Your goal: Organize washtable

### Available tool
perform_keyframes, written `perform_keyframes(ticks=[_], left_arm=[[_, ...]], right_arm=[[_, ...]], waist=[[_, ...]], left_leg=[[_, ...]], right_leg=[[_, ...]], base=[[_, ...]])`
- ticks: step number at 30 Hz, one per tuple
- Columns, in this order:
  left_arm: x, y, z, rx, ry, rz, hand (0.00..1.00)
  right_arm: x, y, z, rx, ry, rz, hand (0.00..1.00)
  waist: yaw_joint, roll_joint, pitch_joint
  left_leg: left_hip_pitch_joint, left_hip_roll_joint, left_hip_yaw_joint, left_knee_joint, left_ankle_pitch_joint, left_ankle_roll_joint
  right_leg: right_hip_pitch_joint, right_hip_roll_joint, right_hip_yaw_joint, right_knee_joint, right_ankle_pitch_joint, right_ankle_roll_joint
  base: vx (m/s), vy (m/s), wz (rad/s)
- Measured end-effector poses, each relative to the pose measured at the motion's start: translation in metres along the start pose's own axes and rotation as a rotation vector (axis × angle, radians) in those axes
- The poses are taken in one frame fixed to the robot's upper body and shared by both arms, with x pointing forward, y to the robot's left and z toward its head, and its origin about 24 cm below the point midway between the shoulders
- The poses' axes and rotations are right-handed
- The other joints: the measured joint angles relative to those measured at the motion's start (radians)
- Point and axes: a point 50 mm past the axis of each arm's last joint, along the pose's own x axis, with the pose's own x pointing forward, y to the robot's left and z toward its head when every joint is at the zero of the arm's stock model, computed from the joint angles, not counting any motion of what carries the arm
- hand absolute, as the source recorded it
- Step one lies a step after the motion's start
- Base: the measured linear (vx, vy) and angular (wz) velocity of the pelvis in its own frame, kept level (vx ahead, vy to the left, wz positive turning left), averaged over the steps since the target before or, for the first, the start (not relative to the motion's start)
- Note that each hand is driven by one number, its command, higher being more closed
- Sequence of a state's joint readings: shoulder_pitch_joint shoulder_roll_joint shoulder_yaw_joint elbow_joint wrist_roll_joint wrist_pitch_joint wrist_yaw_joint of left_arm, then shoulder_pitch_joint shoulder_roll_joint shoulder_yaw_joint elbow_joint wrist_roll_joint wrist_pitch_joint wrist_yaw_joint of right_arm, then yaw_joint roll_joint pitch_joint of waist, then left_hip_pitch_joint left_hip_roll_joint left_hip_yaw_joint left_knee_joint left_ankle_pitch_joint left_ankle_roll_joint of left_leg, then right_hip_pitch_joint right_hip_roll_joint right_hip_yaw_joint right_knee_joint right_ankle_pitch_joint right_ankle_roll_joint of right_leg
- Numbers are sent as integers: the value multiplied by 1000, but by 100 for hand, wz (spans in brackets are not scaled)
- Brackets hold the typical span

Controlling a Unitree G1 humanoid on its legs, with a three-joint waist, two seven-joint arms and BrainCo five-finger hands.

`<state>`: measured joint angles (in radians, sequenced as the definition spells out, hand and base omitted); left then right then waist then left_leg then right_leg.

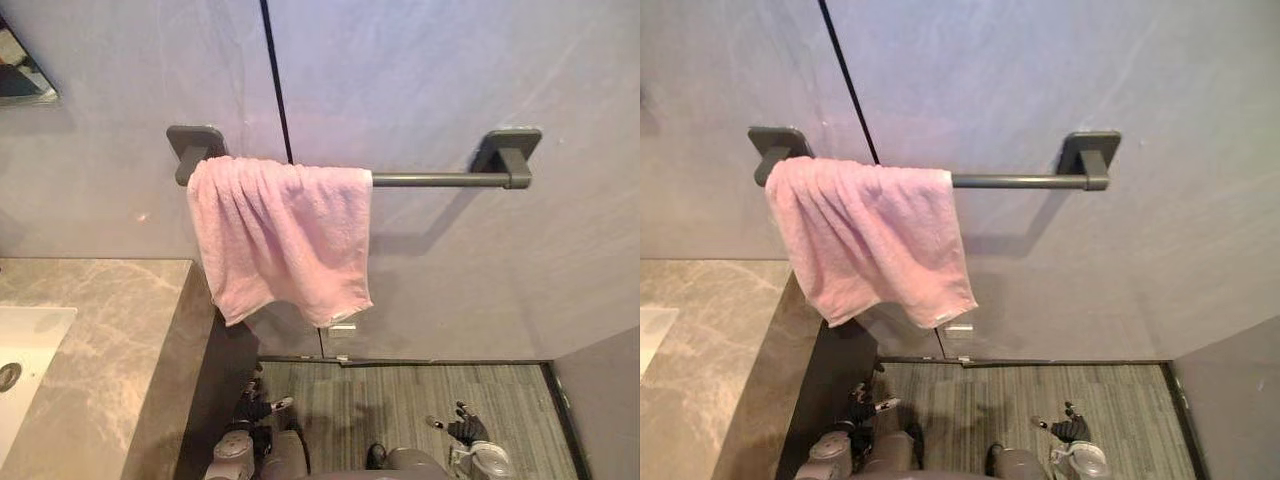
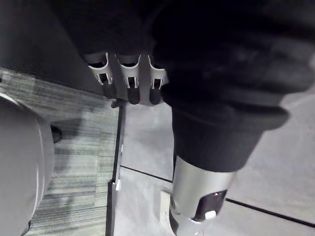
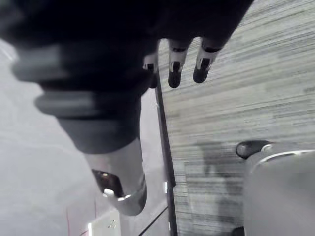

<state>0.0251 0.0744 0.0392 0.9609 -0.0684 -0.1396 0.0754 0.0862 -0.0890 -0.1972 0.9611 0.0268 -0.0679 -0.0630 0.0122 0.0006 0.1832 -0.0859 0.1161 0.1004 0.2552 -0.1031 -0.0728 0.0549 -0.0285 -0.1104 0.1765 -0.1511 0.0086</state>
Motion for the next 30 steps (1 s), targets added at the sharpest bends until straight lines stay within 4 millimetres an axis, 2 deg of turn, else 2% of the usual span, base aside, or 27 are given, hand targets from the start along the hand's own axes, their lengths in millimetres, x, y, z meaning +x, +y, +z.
perform_keyframes(ticks=[2, 5, 13, 14, 17, 20, 28, 30], left_arm=[[0, 3, -1, 9, 6, 3, 0], [-1, 5, -6, 15, 20, 6, 0], [-4, 8, -7, 47, 11, 11, 0], [-4, 8, -4, 44, -7, 16, 0], [-9, 6, 26, 25, -169, 19, 0], [-26, 7, 56, -21, -368, 18, 0], [-44, 10, 73, -68, -491, 17, 0], [-50, 9, 86, -79, -557, 10, 0]], right_arm=[[-1, -1, -3, 0, 10, -3, 0], [-1, -1, -4, -6, 12, -3, 0], [-2, -4, -12, -23, 47, -6, 0], [-2, -4, -13, -26, 48, -6, 0], [-3, -8, -15, -34, 53, -14, 0], [-2, -9, -9, -45, 20, -21, 0], [-3, -6, 1, -75, -41, -17, 0], [-4, -4, 1, -70, -49, -13, 0]], waist=[[0, -11, -6], [-1, -11, -9], [-1, -13, -13], [-2, -14, -13], [-1, -16, -16], [2, -17, -19], [10, -19, -44], [11, -21, -47]], left_leg=[[20, -21, 10, -29, 6, 9], [57, -49, 13, -79, 18, 24], [91, -70, 0, -177, 71, 27], [94, -72, -4, -189, 79, 28], [100, -78, -27, -229, 108, 30], [103, -87, -38, -255, 123, 38], [125, -100, -50, -279, 135, 46], [132, -102, -68, -291, 142, 44]], right_leg=[[8, -14, 3, -7, -2, 9], [30, -36, 5, -26, -4, 21], [28, -39, -2, -38, -2, 24], [27, -39, -5, -38, -2, 24], [26, -42, -25, -39, -1, 26], [18, -47, -27, -40, 3, 31], [35, -56, -36, -48, 4, 32], [49, -56, -55, -56, 3, 32]], base=[[111, 79, 2], [70, 53, 2], [-5, -9, 4], [-46, -35, 18], [-41, -19, 20], [-54, 21, 7], [-14, 15, 6], [-16, -20, 19]])
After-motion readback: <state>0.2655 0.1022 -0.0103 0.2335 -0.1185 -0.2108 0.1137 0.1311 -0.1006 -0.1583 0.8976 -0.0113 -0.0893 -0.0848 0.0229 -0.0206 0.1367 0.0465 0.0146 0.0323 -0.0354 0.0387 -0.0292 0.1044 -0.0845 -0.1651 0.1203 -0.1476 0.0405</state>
